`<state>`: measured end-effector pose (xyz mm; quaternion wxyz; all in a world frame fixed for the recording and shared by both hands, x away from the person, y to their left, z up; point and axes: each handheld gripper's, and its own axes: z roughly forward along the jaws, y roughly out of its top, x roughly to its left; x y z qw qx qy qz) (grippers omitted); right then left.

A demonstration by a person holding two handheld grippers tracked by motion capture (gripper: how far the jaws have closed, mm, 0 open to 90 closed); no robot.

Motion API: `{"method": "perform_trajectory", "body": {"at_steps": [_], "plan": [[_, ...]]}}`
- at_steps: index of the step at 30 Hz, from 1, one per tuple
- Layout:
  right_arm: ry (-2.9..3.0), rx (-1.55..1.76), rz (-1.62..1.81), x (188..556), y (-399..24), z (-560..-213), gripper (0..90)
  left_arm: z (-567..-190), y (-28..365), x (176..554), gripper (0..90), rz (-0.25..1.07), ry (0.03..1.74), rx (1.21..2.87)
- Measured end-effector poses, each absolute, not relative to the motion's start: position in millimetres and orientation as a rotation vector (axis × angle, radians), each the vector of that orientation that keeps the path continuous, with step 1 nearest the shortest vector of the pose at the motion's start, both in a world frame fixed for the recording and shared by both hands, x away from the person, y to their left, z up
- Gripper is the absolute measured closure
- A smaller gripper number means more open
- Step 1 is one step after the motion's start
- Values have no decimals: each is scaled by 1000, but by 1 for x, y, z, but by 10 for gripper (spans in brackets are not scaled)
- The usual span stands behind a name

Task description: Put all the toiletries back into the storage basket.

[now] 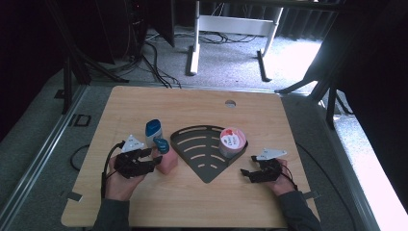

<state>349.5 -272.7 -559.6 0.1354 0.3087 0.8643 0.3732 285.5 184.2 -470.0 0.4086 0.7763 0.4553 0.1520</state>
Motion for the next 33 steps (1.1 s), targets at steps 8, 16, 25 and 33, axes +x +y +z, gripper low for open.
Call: {"method": "perform_trajectory", "body": {"at_steps": [8,16,25,33], "plan": [[2503,896,1082,349,-273,-560,233,-471,181,290,382,374,1141,1954],[2503,896,1082,349,-273,-560,233,-474,178,294,332,354,1136,1971],[2503,896,1082,349,-273,-560,233,-477,173,299,314,360,1124,1988],[2503,896,1082,349,-273,-560,233,-479,169,304,323,369,1119,1998]]}}
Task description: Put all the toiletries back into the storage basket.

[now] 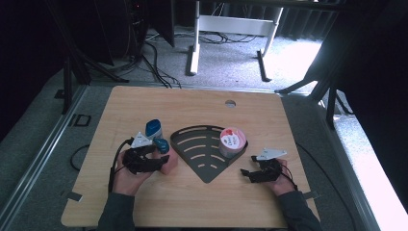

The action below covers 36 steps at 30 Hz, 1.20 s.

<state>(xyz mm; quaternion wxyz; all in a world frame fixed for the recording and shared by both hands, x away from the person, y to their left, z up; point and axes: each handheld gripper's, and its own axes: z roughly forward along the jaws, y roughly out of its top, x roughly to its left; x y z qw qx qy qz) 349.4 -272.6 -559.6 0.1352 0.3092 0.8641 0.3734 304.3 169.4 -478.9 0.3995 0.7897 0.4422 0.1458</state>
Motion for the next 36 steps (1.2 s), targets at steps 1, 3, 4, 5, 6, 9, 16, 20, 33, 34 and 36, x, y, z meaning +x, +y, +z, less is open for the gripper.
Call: {"method": "perform_trajectory", "body": {"at_steps": [1,3,4,5,6,9,16,20,33,34,36], "plan": [[2503,896,1082,349,-273,-560,233,-479,169,304,322,369,1119,1998],[2503,895,1082,349,-273,-560,233,-479,168,306,323,370,1122,2001],[2503,895,1081,349,-273,-560,233,-479,168,307,326,372,1123,2003],[2503,895,1081,349,-273,-560,233,-479,168,308,331,371,1124,2003],[2503,894,1081,349,-273,-560,233,-479,168,308,331,372,1125,2003],[2503,893,1082,349,-273,-560,233,-478,167,309,334,377,1123,2009],[2502,892,1082,349,-273,-560,233,-475,162,312,359,401,1118,2003],[2503,893,1082,349,-273,-560,233,-473,159,315,359,408,1114,2009],[2503,893,1082,349,-273,-560,233,-469,152,320,380,408,1122,1973],[2503,892,1082,349,-273,-560,233,-469,152,320,404,407,1122,1969],[2502,894,1082,349,-273,-560,233,-468,154,320,441,410,1130,1960]]}}
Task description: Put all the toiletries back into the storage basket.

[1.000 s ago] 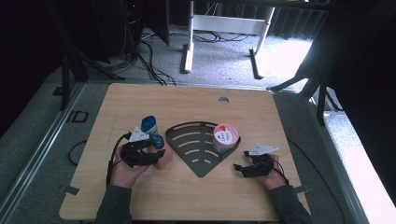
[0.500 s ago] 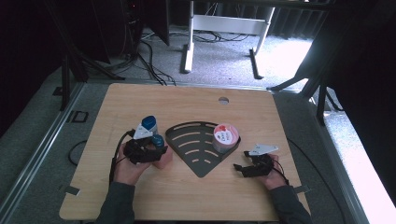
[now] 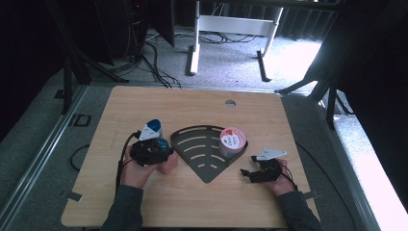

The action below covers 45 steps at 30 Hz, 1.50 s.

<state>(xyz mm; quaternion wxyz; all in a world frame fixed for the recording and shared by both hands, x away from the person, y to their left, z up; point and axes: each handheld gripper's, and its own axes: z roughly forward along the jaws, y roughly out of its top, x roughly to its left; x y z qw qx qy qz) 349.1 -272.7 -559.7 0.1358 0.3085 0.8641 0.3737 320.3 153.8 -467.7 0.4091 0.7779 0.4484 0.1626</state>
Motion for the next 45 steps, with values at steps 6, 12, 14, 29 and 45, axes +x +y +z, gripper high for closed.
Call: {"method": "perform_trajectory", "body": {"at_steps": [6,12,14,29,45], "plan": [[2503,894,1082,349,-273,-560,233,-466,155,321,496,403,1132,1959],[2502,893,1082,349,-273,-560,233,-466,155,320,506,417,1122,1961],[2502,894,1082,349,-273,-560,233,-466,154,320,516,430,1122,1960],[2503,893,1082,349,-273,-560,233,-468,154,318,516,455,1107,1957],[2502,893,1082,349,-273,-560,233,-469,154,320,513,446,1104,1960]]}}
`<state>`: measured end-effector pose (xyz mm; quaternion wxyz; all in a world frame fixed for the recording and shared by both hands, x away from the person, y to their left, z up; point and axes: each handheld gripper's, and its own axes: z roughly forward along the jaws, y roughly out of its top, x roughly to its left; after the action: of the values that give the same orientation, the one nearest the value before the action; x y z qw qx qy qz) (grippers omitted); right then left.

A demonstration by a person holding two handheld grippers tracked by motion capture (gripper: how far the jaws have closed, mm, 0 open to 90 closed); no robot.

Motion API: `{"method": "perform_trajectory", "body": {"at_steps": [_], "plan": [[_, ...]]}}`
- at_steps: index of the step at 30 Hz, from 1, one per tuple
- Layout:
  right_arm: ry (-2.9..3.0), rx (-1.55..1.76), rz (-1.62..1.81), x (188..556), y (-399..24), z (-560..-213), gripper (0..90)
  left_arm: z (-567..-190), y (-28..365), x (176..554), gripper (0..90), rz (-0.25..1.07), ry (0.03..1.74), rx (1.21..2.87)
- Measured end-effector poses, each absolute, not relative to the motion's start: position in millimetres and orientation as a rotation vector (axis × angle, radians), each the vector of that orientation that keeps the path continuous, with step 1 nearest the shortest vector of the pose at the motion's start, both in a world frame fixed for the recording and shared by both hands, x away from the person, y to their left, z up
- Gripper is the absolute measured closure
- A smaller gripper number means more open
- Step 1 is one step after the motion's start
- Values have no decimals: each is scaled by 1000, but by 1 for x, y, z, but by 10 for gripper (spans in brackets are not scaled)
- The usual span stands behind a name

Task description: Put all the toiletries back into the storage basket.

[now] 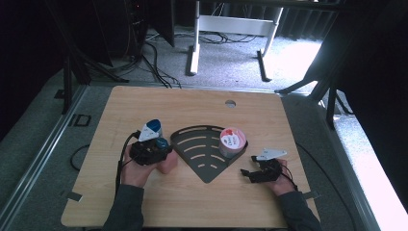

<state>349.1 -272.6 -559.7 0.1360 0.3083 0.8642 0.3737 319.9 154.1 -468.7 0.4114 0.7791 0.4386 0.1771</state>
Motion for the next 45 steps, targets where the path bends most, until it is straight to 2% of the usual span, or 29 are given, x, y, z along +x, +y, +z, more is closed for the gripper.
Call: {"method": "perform_trajectory", "body": {"at_steps": [19,45], "plan": [[2503,893,1082,349,-273,-560,232,-466,148,315,527,490,1099,1984],[2503,893,1083,349,-273,-560,232,-457,138,304,527,448,1048,2017]]}}
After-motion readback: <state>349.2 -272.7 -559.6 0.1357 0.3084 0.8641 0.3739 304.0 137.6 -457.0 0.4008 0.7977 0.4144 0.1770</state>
